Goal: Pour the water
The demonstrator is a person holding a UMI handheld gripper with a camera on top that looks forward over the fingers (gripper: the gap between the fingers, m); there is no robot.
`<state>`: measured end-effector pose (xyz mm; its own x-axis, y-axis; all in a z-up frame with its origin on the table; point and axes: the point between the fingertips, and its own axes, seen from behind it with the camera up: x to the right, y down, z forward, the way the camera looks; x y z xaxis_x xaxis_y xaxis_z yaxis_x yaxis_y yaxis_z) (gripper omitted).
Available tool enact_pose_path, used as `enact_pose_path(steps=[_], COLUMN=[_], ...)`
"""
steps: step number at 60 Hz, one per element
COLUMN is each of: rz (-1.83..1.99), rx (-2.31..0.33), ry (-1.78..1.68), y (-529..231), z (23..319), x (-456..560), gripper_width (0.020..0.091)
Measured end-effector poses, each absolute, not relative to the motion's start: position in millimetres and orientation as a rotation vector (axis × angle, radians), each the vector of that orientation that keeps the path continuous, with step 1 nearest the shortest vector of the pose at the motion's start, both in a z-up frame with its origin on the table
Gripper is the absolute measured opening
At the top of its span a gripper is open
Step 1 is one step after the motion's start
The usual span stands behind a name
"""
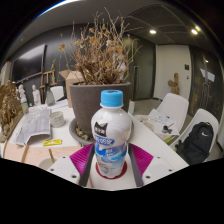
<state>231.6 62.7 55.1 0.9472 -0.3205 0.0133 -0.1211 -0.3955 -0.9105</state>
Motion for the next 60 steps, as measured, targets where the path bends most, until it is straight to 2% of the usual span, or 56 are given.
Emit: enact_pose_path(steps=[2, 3, 4, 6, 10, 22, 38, 47, 60], rz=[-0.222, -0.223, -0.226, -0.237, -0.256, -0.311, -0.251, -0.244, -0.276], rx=[-1.991, -1.993, -1.994, -1.997, -2.003, -2.036, -2.104, -2.124, -2.136], ry=[0.322, 0.326, 0.327, 0.336, 0.354, 0.353, 0.357, 0.344, 0.324], y=[60.2, 58.4, 55.5, 49.7, 35.1, -28.2, -129.2, -177.5, -220.2], z=[55.8, 58.0, 61.3, 67.3, 82.8, 145.2, 209.7, 229.1, 238.3], x=[230.2, 229.7, 229.2, 228.9, 223.1, 168.8, 57.0, 8.9, -24.8], gripper_width=[0.0836, 0.0872, 0.0837, 0.0819, 0.0865, 0.0851, 0.0855, 0.0854, 0.0854])
